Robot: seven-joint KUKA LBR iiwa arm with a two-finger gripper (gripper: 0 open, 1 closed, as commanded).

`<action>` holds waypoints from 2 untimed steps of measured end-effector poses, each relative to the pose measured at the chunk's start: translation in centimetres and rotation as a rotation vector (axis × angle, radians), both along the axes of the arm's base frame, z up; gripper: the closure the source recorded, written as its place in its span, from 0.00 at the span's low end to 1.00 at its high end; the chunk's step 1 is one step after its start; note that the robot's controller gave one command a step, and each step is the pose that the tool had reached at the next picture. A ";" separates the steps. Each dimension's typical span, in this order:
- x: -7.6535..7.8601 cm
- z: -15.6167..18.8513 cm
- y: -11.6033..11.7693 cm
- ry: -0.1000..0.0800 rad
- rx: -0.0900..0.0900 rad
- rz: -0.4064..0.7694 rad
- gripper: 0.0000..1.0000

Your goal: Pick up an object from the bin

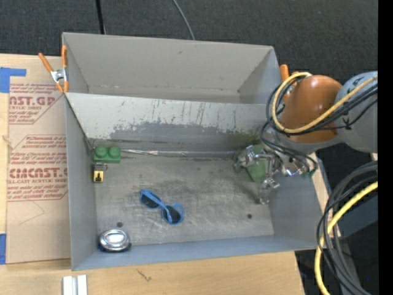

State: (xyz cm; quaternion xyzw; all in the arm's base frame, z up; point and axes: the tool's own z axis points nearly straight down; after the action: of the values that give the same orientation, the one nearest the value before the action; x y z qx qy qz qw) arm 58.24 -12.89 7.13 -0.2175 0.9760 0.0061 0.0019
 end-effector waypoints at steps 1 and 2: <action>-1.4 5.9 -2.3 -0.006 -0.013 0.229 0.00; -0.5 12.2 3.2 -0.011 -0.012 0.259 0.00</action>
Offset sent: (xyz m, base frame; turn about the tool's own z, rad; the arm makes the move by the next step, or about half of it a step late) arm -0.0155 -0.0236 0.0579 -0.2305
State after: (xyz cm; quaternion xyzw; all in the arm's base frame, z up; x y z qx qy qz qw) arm 57.71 -9.66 19.33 -0.3420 0.9397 -0.0005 0.0050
